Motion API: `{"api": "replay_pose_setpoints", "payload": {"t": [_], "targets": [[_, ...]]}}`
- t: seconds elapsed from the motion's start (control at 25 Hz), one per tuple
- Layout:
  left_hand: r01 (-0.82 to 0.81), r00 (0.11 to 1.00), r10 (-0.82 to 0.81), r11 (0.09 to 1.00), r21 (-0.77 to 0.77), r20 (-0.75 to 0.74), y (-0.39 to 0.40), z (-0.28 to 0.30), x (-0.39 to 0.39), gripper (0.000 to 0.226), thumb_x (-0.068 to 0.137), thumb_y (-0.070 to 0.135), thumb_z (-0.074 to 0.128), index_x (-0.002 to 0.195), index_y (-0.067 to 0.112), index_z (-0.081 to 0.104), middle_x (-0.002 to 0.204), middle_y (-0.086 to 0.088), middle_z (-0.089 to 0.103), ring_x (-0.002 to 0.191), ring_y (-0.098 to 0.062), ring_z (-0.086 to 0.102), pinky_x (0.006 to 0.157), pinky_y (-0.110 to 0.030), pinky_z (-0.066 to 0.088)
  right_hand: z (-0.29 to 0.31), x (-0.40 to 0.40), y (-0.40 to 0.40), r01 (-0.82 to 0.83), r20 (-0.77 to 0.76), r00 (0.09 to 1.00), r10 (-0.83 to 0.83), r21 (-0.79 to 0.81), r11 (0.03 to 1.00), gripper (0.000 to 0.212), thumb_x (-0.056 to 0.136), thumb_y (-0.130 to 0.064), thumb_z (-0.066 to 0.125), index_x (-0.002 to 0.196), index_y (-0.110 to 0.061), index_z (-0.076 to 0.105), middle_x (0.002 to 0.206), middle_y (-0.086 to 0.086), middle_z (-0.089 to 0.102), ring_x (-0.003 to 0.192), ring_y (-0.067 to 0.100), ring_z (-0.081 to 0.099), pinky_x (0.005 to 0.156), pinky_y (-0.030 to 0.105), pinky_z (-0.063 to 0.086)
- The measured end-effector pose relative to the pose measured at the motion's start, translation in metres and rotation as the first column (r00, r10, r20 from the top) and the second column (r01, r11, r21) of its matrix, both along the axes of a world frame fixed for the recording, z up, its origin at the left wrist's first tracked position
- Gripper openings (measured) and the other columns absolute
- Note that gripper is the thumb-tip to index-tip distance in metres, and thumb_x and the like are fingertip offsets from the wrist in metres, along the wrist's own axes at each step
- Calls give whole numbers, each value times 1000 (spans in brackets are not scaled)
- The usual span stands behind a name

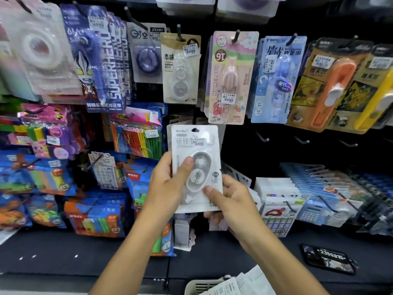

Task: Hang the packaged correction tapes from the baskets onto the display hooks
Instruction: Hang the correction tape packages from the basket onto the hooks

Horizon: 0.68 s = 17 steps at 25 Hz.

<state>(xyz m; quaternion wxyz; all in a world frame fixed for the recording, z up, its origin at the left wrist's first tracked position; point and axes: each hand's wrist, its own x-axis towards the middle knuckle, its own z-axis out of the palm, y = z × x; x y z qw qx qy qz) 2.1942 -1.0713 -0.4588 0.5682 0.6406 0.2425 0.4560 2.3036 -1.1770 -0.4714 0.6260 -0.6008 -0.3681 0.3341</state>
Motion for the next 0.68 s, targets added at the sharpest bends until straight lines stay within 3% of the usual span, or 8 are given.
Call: {"api": "replay_pose_setpoints", "payload": {"t": [0.08,0.16,0.24,0.36,0.44,0.52,0.6,0.68], "targets": [[-203,941,283,910,361,-184,6,2,-1,30,98,32,66,126,36,57,131,24,56,122,0,53,97,-21,46,0,7,-5,131,3,991,-131,-10,991,11,101,-15,58,108,-19,66,75,4,73,48,13,57,39,25,40],[-233,859,446,779,582,-252,17,8,-2,52,99,29,63,148,30,45,150,19,38,139,-2,30,115,-25,25,-1,14,-15,224,11,975,-224,-28,974,12,100,-17,59,103,-23,69,74,-2,73,47,7,55,42,18,40],[-120,837,404,794,595,-370,27,11,0,63,101,33,59,158,28,33,164,14,28,149,-3,19,121,-27,15,-2,16,-23,281,30,959,-281,-28,959,12,99,-18,60,99,-24,70,69,-6,72,45,6,54,43,16,42],[-10,832,302,847,532,-466,37,9,6,69,101,36,59,161,33,25,167,13,26,152,-7,19,117,-26,16,4,18,-20,334,57,942,-332,-22,942,6,97,-23,64,102,-25,67,76,-4,73,48,8,55,44,20,42],[7,834,282,854,520,-474,39,7,6,71,100,35,61,161,36,24,168,14,23,154,-8,18,117,-27,18,9,23,-10,317,-118,938,-326,-88,944,24,94,-16,69,115,-20,57,81,2,73,49,9,57,43,25,44],[33,818,267,862,505,-510,36,2,4,73,99,33,63,160,37,23,169,12,21,155,-11,17,121,-33,20,9,27,-5,213,-368,897,-244,-124,969,49,92,-3,69,130,-21,43,102,9,71,72,19,70,53,32,55],[29,792,264,884,466,-550,22,-12,1,69,98,31,64,158,34,30,166,9,28,152,-16,25,121,-38,27,-2,30,-12,135,-380,907,-184,-153,979,63,93,-1,67,144,-23,37,118,9,66,93,26,71,61,36,60],[83,730,226,907,412,-644,1,-32,-2,58,96,31,65,150,28,43,155,3,44,142,-21,40,112,-37,36,-27,33,-32,67,-333,933,-132,-201,977,49,94,-5,67,137,-18,50,113,5,72,88,24,74,61,35,61]]}}
